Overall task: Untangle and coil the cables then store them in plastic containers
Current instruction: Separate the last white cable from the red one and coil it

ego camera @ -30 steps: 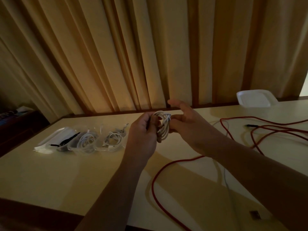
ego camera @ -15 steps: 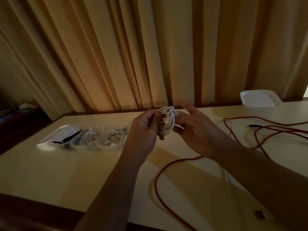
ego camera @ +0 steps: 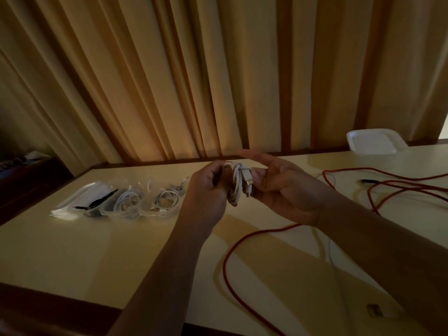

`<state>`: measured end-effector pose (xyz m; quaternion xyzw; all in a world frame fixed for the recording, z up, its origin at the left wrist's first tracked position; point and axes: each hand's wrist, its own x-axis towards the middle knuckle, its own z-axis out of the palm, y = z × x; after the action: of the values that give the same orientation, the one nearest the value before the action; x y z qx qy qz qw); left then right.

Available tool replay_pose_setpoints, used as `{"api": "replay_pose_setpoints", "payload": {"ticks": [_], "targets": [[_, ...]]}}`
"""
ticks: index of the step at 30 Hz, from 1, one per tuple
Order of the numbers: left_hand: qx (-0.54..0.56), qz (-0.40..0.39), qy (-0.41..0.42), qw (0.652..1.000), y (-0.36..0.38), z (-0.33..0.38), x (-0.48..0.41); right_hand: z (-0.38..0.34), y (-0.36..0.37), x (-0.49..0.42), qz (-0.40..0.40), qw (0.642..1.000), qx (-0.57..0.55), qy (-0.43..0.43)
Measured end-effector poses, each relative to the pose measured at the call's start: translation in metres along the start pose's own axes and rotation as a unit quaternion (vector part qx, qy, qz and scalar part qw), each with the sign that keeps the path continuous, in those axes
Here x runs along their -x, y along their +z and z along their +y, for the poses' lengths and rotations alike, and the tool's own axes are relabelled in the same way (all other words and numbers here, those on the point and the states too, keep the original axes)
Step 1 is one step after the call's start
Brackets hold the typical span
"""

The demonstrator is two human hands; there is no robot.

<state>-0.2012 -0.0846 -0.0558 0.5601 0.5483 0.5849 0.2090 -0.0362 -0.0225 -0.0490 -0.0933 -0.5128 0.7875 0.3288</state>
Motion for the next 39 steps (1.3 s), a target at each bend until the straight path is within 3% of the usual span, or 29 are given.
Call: {"api": "replay_pose_setpoints", "payload": {"ticks": [5,10,20,29,33,36,39], "targets": [[0.013,0.002,-0.001,1.0,0.0,0.001,0.001,0.0,0.007,0.003,0.006,1.0,-0.011,-0.01],[0.043,0.044,-0.011,0.998,0.0,-0.004,0.002,-0.001,0.015,0.001,0.093,0.993,-0.008,-0.077],[-0.163,0.164,0.063,0.971,0.016,-0.004,0.008,0.006,0.019,0.002,0.215,0.965,0.115,-0.101],[-0.282,0.241,0.199,0.907,0.019,-0.003,0.008,0.008,0.025,0.002,0.205,0.977,0.012,-0.05],[-0.294,0.257,0.227,0.892,0.016,-0.004,0.008,0.006,0.026,0.004,0.179,0.981,0.043,-0.052],[-0.284,0.261,0.236,0.892,0.017,-0.002,0.009,0.007,0.026,0.004,0.175,0.979,0.097,-0.046],[-0.236,0.225,0.21,0.922,0.016,0.001,0.01,0.009,0.023,0.002,0.157,0.983,0.096,-0.023]]}}
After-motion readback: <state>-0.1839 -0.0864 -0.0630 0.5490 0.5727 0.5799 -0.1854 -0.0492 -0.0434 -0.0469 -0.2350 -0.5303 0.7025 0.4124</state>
